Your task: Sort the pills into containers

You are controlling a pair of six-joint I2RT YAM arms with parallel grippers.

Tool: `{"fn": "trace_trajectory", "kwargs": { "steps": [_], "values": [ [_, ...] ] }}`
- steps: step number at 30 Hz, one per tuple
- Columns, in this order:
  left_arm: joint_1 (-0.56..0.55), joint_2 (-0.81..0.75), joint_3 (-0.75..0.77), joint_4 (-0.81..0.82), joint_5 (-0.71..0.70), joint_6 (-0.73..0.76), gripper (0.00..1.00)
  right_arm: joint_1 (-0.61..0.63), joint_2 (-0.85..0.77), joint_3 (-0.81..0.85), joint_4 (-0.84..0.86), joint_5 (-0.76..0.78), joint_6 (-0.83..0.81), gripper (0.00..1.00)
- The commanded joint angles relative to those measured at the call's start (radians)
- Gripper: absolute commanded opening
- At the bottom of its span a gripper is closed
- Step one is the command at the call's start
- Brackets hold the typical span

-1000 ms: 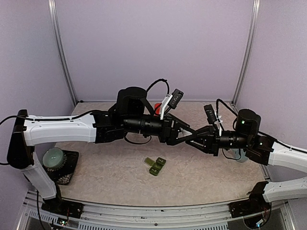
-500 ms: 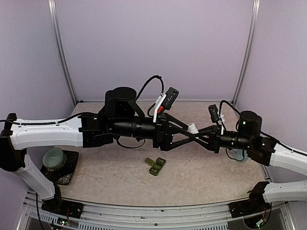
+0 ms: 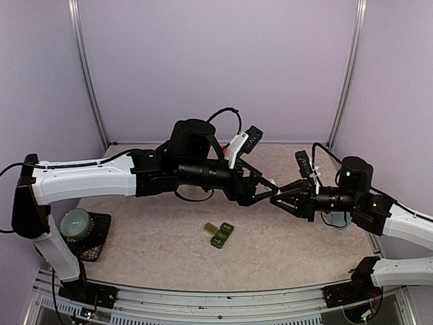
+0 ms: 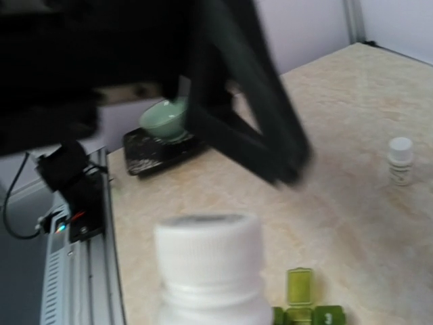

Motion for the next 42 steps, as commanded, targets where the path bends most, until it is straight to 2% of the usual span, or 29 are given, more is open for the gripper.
{"fn": "trace_trajectory", "kwargs": {
  "steps": [1,5,17,29,42],
  "values": [
    [-0.002,0.020,0.038,-0.048,0.026,0.049,0.90,-0.006,-0.020,-0.004,0.007,-0.088,-0.023,0.14],
    [0.000,0.014,0.027,-0.008,0.053,0.037,0.85,-0.006,-0.025,-0.012,0.015,-0.103,-0.019,0.14],
    [0.018,0.032,0.019,0.042,0.128,-0.008,0.54,-0.005,-0.023,-0.013,0.021,-0.125,-0.026,0.14],
    [0.020,0.049,0.027,0.018,0.129,-0.009,0.51,-0.005,-0.015,0.000,0.014,-0.117,-0.034,0.14],
    [0.039,0.044,0.004,0.061,0.168,-0.032,0.35,-0.005,-0.010,-0.006,0.015,-0.109,-0.043,0.14]
  ]
}}
